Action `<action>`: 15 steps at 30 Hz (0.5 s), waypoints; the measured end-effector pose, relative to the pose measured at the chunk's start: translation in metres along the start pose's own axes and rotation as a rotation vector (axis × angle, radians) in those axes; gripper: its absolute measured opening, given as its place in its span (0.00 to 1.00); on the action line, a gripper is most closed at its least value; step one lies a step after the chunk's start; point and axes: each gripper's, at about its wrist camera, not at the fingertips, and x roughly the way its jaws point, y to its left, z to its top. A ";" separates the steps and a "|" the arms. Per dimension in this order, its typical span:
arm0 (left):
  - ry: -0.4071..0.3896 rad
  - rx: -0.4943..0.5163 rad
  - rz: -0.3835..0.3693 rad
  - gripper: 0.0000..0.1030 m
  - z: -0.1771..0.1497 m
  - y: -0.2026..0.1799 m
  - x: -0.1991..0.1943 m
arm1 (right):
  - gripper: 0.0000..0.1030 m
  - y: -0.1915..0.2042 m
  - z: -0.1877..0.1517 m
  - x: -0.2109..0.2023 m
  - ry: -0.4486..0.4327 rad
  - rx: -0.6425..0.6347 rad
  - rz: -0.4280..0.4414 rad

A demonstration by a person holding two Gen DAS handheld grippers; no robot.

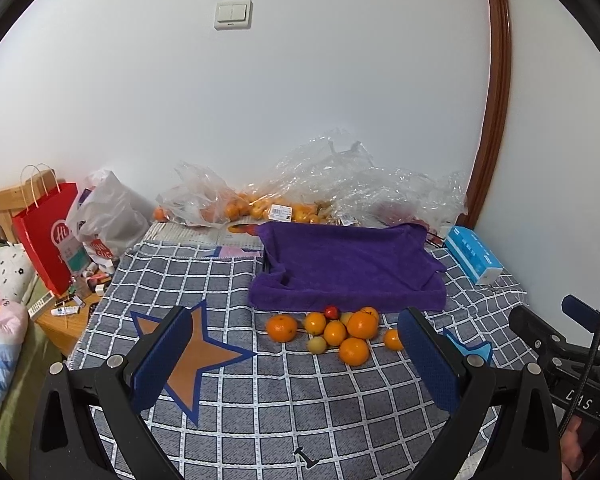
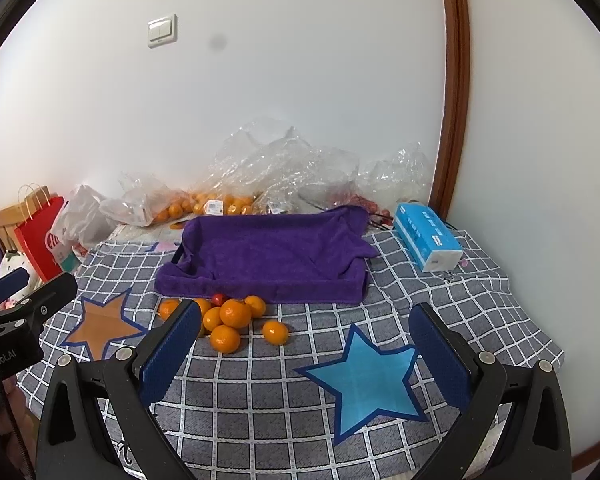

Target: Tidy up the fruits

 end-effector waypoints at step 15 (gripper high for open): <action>-0.004 0.009 -0.021 0.98 0.001 0.006 0.011 | 1.00 -0.001 0.002 0.010 0.010 0.006 -0.043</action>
